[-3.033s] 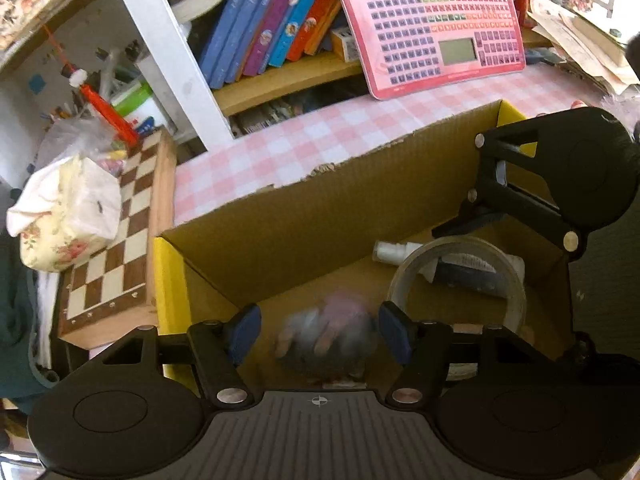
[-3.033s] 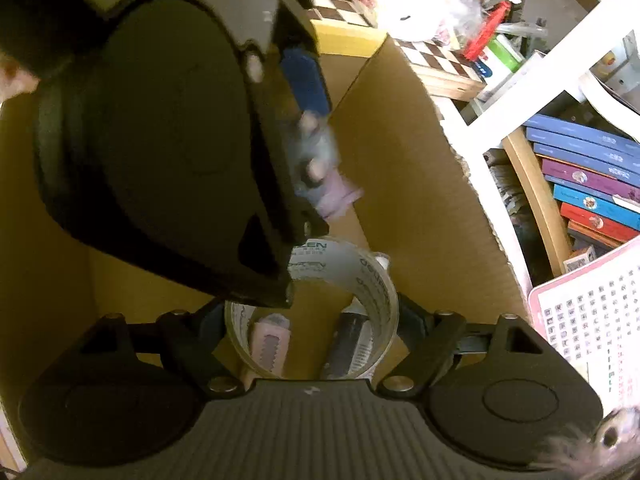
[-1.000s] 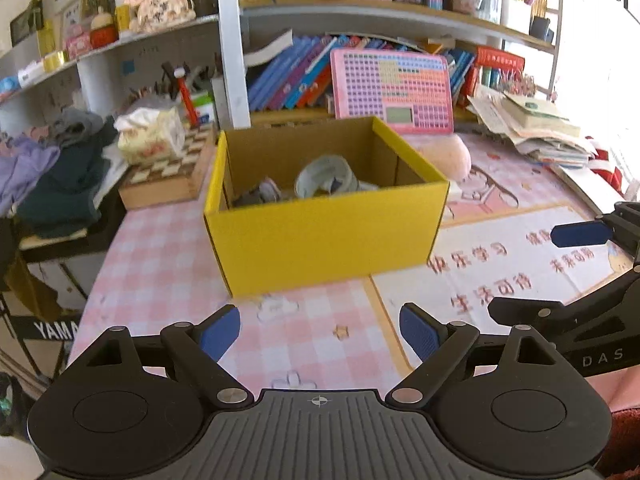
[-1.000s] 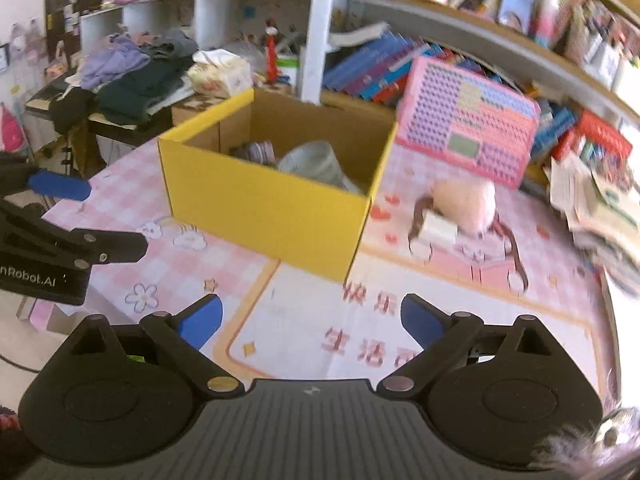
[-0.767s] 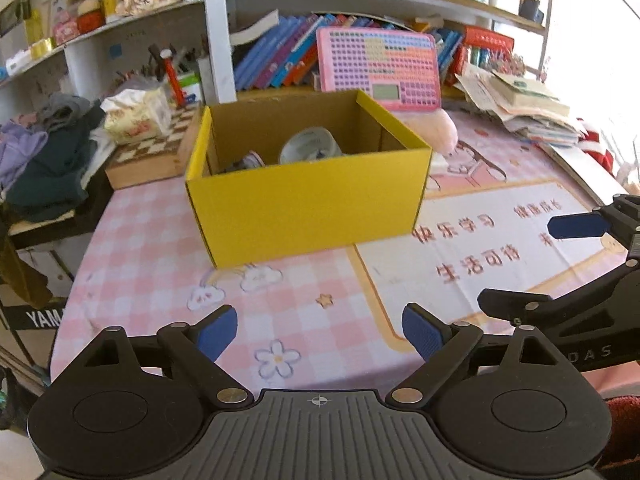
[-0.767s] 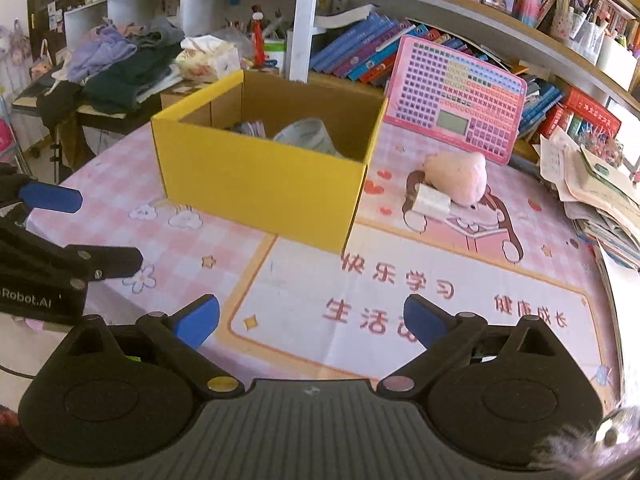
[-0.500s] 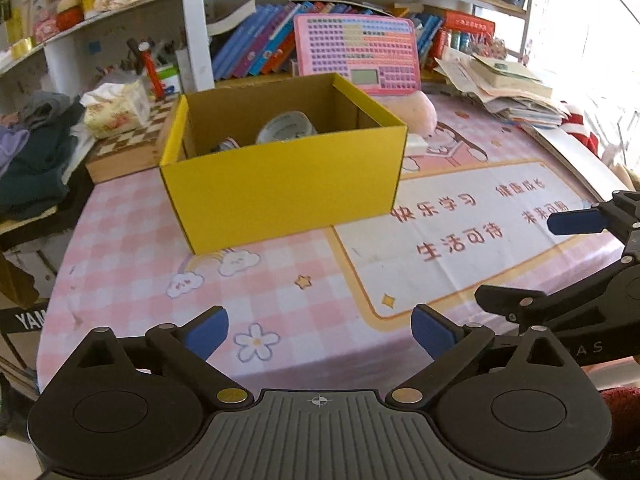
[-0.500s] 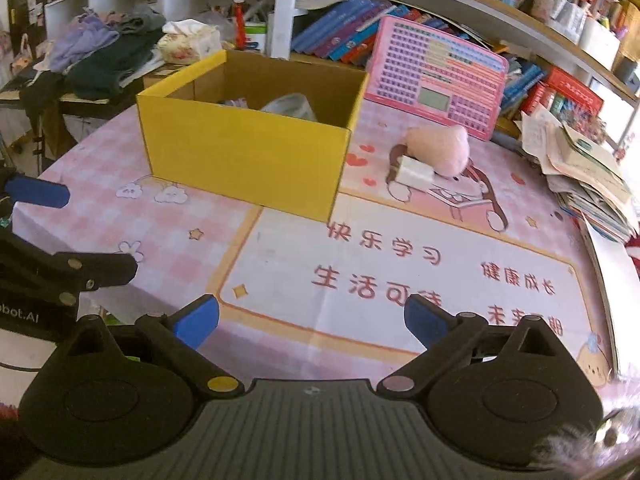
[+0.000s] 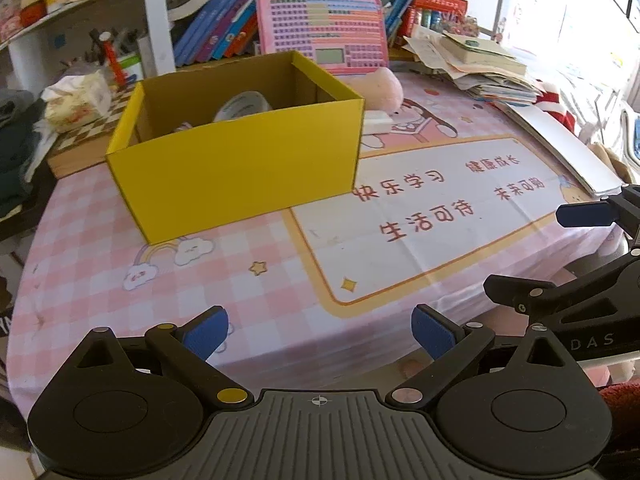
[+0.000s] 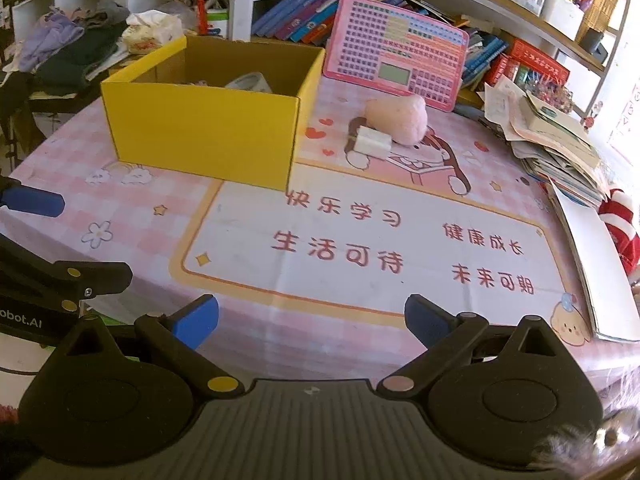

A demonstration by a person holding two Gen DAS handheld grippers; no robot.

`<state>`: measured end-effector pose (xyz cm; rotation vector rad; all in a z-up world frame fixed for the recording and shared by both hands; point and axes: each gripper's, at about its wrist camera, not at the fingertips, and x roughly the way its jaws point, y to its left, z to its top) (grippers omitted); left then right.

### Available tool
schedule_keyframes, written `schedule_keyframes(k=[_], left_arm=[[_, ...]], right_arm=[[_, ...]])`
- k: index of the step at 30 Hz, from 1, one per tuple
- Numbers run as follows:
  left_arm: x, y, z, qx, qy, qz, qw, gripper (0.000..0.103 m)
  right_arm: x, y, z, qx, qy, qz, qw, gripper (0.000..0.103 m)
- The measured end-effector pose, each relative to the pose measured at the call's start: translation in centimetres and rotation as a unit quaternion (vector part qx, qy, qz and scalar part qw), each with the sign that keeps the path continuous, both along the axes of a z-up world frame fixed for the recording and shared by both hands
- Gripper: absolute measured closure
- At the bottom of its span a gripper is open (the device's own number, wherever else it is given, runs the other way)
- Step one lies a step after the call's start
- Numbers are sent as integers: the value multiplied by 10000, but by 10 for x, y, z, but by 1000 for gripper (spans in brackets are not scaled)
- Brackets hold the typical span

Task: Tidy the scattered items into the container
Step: 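Move both tools toward the pink plush and white charger block on the mat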

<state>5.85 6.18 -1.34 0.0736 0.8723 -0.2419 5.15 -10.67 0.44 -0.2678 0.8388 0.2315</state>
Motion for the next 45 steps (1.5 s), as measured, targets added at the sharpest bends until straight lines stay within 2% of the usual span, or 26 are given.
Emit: schedule_keyframes(k=[14, 26, 32, 38, 43, 45], left_arm=[[32, -52, -5, 31, 144, -464, 9988, 3], [68, -112, -13, 148, 285, -993, 9945, 3], [89, -144, -10, 274, 59, -1267, 9916, 3], [120, -167, -5, 410, -302, -1029, 9934, 3], [148, -184, -5, 479, -510, -641, 9955, 5], [159, -190, -6, 404, -565, -505, 9963, 5]], right_arm=[[20, -45, -5, -24, 112, -435, 9990, 2], [62, -99, -15, 94, 273, -739, 9968, 2], [89, -129, -13, 219, 138, -917, 9955, 2], [126, -162, -11, 589, 28, -1155, 9915, 3], [164, -178, -13, 856, 14, -1063, 9906, 6], [180, -181, -13, 954, -12, -961, 9908, 12]])
